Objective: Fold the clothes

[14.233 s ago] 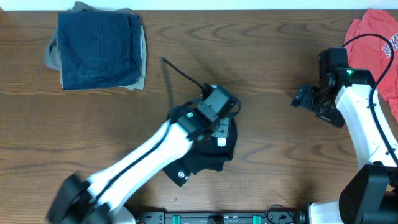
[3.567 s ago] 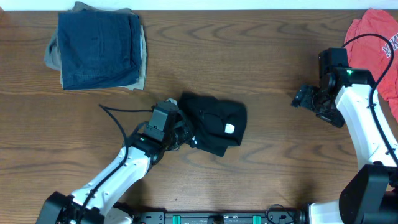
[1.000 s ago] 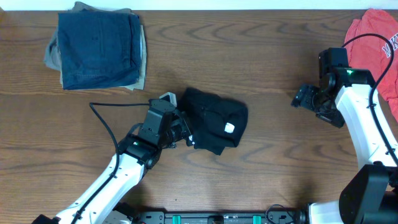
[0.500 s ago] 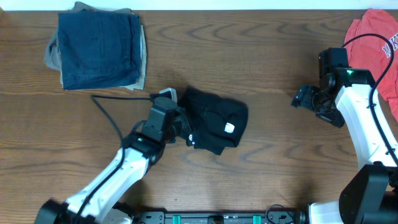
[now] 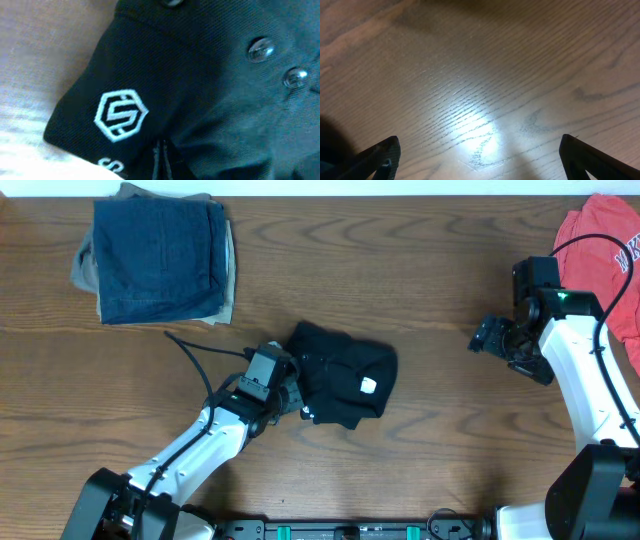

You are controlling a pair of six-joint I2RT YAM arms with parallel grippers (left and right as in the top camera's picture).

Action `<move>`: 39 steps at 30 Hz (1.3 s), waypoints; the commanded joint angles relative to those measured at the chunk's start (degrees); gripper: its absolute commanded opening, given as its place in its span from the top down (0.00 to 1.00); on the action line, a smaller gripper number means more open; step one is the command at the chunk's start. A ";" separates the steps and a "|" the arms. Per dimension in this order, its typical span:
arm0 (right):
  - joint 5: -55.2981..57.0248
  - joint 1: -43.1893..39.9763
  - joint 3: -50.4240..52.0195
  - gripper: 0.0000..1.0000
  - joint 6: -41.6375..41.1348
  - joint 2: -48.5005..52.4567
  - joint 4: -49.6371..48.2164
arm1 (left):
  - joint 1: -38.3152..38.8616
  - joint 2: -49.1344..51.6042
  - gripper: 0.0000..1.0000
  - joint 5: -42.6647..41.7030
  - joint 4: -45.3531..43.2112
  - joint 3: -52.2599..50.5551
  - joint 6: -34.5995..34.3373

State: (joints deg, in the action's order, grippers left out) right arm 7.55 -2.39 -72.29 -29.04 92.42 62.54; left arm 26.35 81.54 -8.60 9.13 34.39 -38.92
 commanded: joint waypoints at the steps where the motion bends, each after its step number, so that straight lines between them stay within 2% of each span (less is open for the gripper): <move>1: 1.03 -0.17 -0.24 0.01 0.42 -0.07 0.04 | -0.31 -0.44 0.94 0.72 3.21 -0.28 0.31; 8: 1.03 -0.17 -0.24 0.01 0.42 -0.07 0.04 | -0.31 -0.44 0.94 -0.13 8.94 -0.28 -5.60; 18: 1.03 -0.17 -0.24 0.01 0.39 -0.07 0.04 | -0.13 -1.14 0.94 -11.74 12.13 -0.28 -7.52; 29: 1.03 -0.17 -0.24 0.01 0.42 -0.07 0.04 | 0.24 -12.96 0.94 -10.73 22.08 -0.28 -8.11; 35: 1.03 -0.17 -0.24 0.01 0.42 -0.07 0.04 | 0.13 -19.30 0.94 -4.33 23.63 -0.28 -8.31; 36: 1.03 -0.17 -0.24 0.01 0.42 -0.07 0.04 | -0.02 -19.82 0.85 -2.91 23.47 -0.28 -8.31; 38: 1.03 -0.17 -0.24 0.01 0.42 -0.07 0.04 | -1.01 -20.83 0.62 -0.09 23.32 -0.28 -8.02; 39: 1.03 -0.17 -0.24 0.01 0.39 -0.07 0.02 | -1.66 -21.16 0.57 0.46 23.19 -0.26 -7.34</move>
State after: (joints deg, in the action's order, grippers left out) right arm 7.55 -2.39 -72.29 -29.04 92.42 62.54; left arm 26.04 61.56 -13.67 32.56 34.48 -46.48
